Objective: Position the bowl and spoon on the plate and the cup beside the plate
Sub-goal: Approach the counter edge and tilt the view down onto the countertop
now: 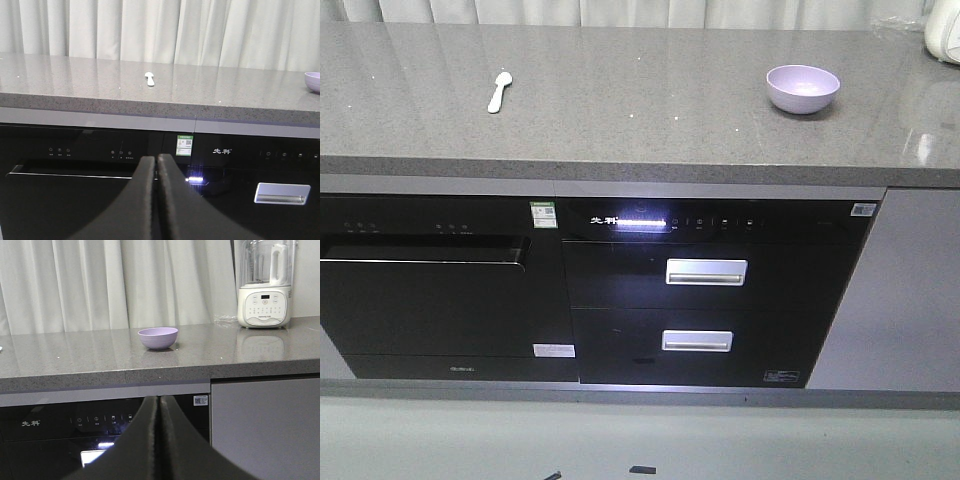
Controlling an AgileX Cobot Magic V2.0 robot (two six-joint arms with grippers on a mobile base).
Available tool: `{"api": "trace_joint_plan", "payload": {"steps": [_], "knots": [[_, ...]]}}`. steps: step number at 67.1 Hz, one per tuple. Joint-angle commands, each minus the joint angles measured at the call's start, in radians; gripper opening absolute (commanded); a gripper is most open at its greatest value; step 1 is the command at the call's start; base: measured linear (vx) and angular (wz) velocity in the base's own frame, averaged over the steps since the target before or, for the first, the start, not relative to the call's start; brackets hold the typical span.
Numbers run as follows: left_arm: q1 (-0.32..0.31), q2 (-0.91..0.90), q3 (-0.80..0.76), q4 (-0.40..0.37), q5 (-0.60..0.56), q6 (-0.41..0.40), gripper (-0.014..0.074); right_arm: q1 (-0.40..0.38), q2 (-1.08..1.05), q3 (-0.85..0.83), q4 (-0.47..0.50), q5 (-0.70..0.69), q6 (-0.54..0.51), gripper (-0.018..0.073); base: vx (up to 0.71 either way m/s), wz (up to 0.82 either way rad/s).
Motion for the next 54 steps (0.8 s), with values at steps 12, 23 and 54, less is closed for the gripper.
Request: {"api": "trace_joint_plan", "payload": {"steps": [12,23,54], "knots": [[-0.003,-0.015,0.026,-0.002,-0.081,-0.007,-0.0006,-0.005,-0.009,0.008,-0.006,-0.073,-0.009,-0.0001,0.06,0.0],[-0.003,-0.015,0.026,-0.002,-0.081,-0.007,-0.0006,-0.005,-0.009,0.008,-0.006,-0.073,-0.009,-0.0001,0.06,-0.01],[-0.003,-0.015,0.026,-0.002,-0.081,-0.007,-0.0006,-0.005,-0.009,0.008,-0.006,-0.073,-0.009,-0.0001,0.07,-0.01]]}}
